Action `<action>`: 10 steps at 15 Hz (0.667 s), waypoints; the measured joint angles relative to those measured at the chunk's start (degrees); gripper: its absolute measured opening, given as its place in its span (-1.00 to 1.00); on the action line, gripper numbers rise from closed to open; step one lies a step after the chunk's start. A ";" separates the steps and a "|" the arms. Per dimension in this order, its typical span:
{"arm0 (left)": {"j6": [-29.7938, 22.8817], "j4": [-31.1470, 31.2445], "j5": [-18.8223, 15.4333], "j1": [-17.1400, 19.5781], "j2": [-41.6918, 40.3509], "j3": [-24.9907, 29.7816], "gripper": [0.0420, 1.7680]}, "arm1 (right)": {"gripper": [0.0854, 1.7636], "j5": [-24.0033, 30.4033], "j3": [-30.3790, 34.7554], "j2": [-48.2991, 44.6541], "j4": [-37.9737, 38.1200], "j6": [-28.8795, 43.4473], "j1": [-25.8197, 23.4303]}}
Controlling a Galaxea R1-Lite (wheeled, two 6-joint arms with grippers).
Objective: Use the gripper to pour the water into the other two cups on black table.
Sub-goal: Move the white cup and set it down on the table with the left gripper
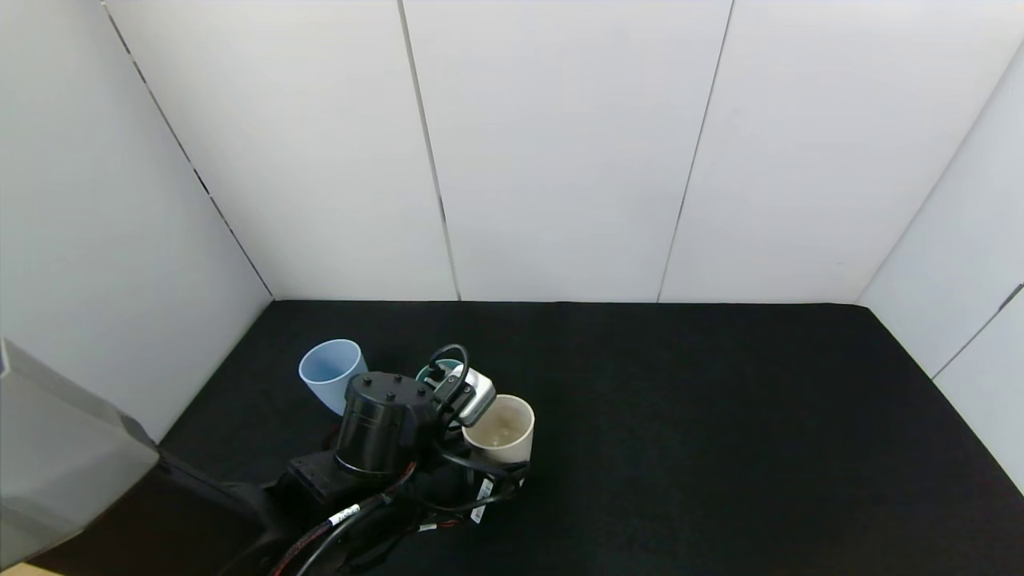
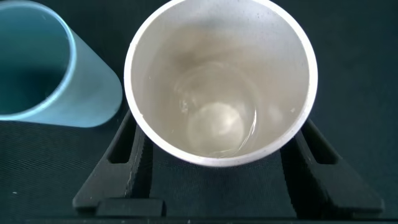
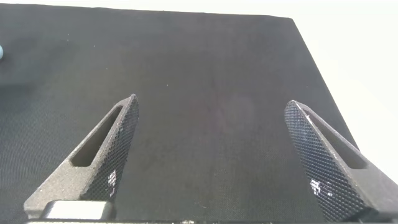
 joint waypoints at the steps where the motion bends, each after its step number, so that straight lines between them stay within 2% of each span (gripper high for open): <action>1: -0.29 -1.66 0.11 0.00 1.08 0.59 0.33 | 0.94 0.00 0.00 0.00 0.00 0.02 0.00; 5: -0.99 -7.42 0.27 0.20 4.74 2.66 0.33 | 0.94 0.00 0.00 0.00 0.00 0.02 0.00; 10: -1.82 -8.39 0.16 0.45 6.21 3.17 0.33 | 0.94 0.00 0.00 0.00 0.02 0.00 0.00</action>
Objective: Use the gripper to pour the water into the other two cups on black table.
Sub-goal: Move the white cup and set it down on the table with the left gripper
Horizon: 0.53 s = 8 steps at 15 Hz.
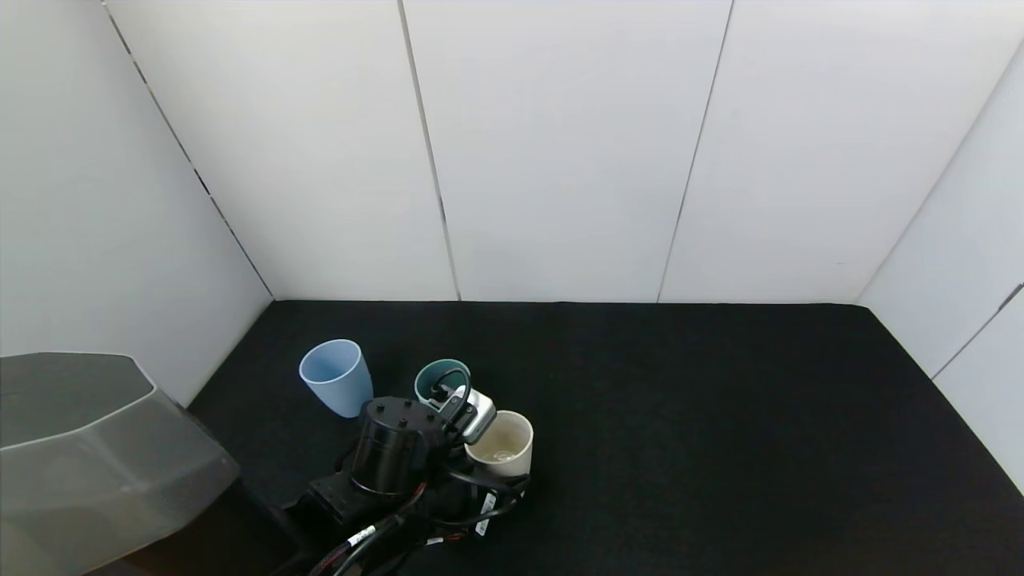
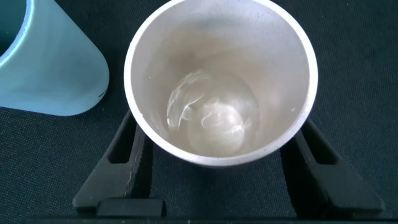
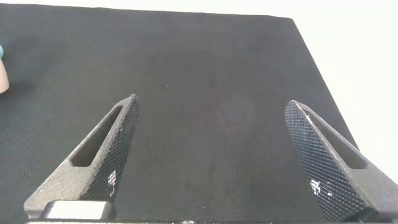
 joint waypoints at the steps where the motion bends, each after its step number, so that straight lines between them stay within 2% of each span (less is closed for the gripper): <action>1: 0.02 0.00 -0.02 0.07 0.02 0.00 0.33 | 0.94 0.02 0.00 0.00 -0.02 0.00 0.00; 2: 0.00 0.00 -0.07 0.11 0.00 0.01 0.33 | 0.94 0.02 0.00 0.00 -0.02 0.02 0.00; 4: 0.00 0.06 -0.05 0.16 0.02 -0.02 0.51 | 0.94 0.00 0.00 0.00 0.00 0.02 0.00; 8: 0.06 0.28 0.04 0.10 -0.40 0.22 0.67 | 0.94 0.00 0.00 0.00 0.00 0.02 0.00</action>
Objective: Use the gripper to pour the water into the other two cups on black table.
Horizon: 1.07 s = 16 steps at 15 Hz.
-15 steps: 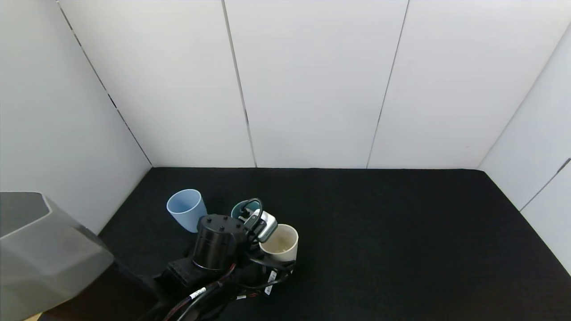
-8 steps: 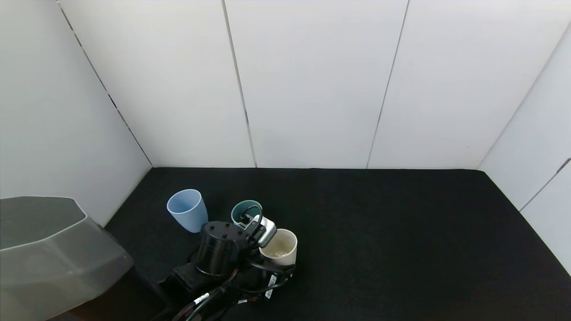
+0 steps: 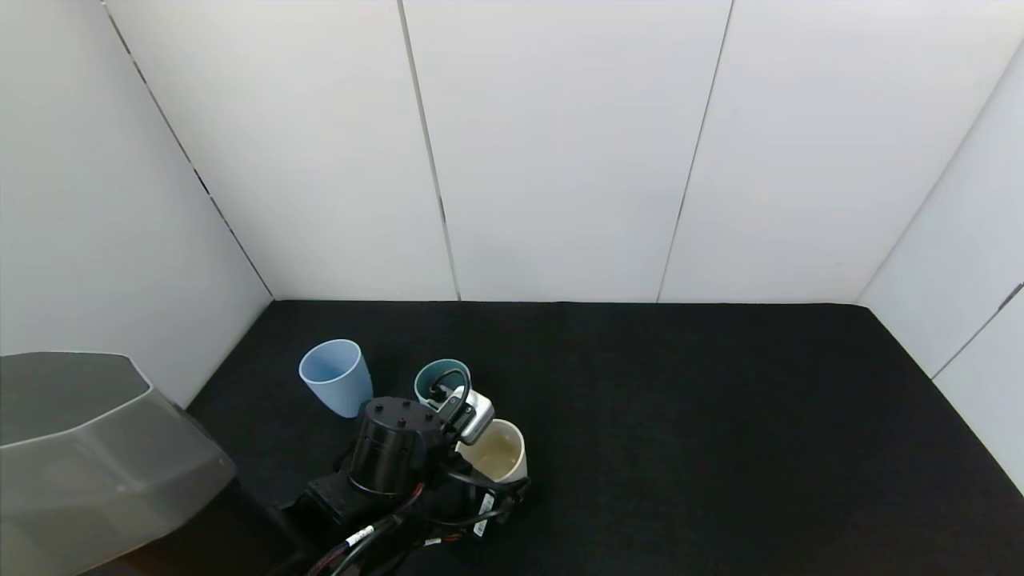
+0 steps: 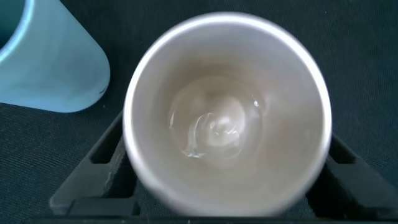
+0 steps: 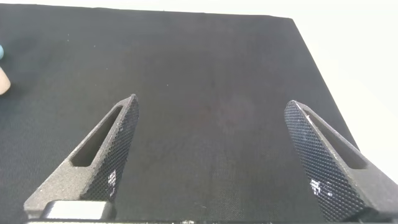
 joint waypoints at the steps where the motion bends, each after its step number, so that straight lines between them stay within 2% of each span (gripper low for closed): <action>1: 0.00 0.00 0.02 0.00 -0.30 0.26 0.70 | 0.94 -0.02 0.00 0.00 0.00 0.00 0.00; 12: 0.63 1.51 0.13 -0.38 -8.44 2.62 0.88 | 0.94 -0.02 0.00 0.00 0.00 0.01 0.00; 16: 0.63 9.37 0.16 -0.24 -15.25 2.71 0.91 | 0.94 -0.02 0.00 0.00 0.00 0.00 0.00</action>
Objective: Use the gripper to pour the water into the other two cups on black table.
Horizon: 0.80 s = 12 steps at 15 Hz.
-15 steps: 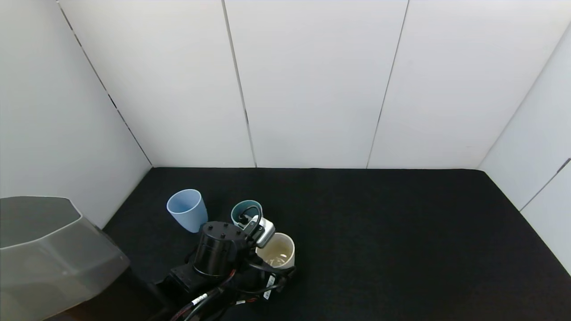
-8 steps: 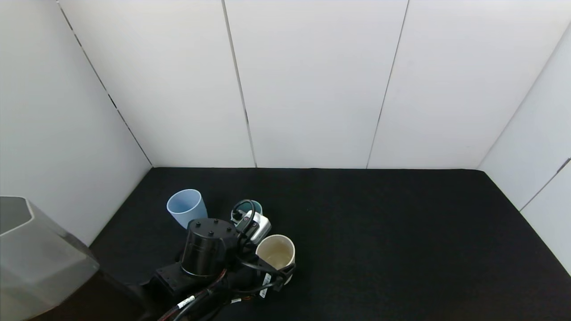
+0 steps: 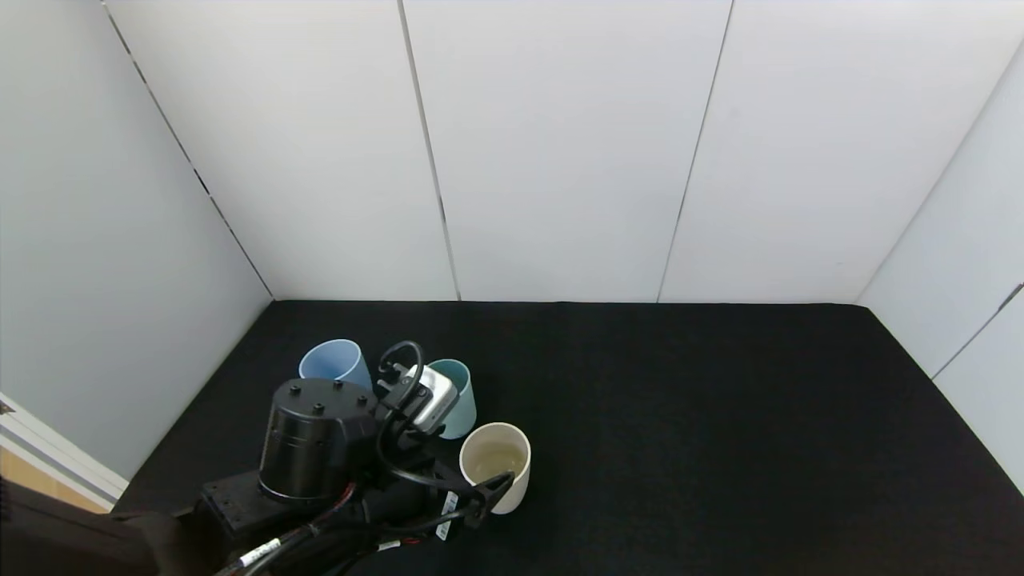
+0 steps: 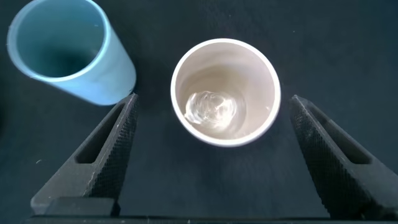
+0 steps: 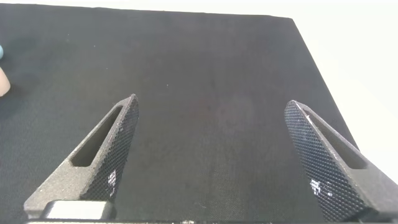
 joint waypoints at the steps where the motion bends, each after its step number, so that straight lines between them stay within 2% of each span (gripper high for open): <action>1: -0.02 3.05 0.04 0.11 -2.60 -0.49 0.91 | 0.94 0.02 0.00 0.00 0.00 -0.02 0.00; 6: 0.11 18.76 0.11 1.52 -17.14 -2.80 0.92 | 0.94 0.02 0.00 0.00 0.00 -0.02 0.00; 12: 0.39 31.72 0.88 5.41 -33.40 -3.00 0.93 | 0.94 0.02 0.00 0.00 0.00 0.00 0.00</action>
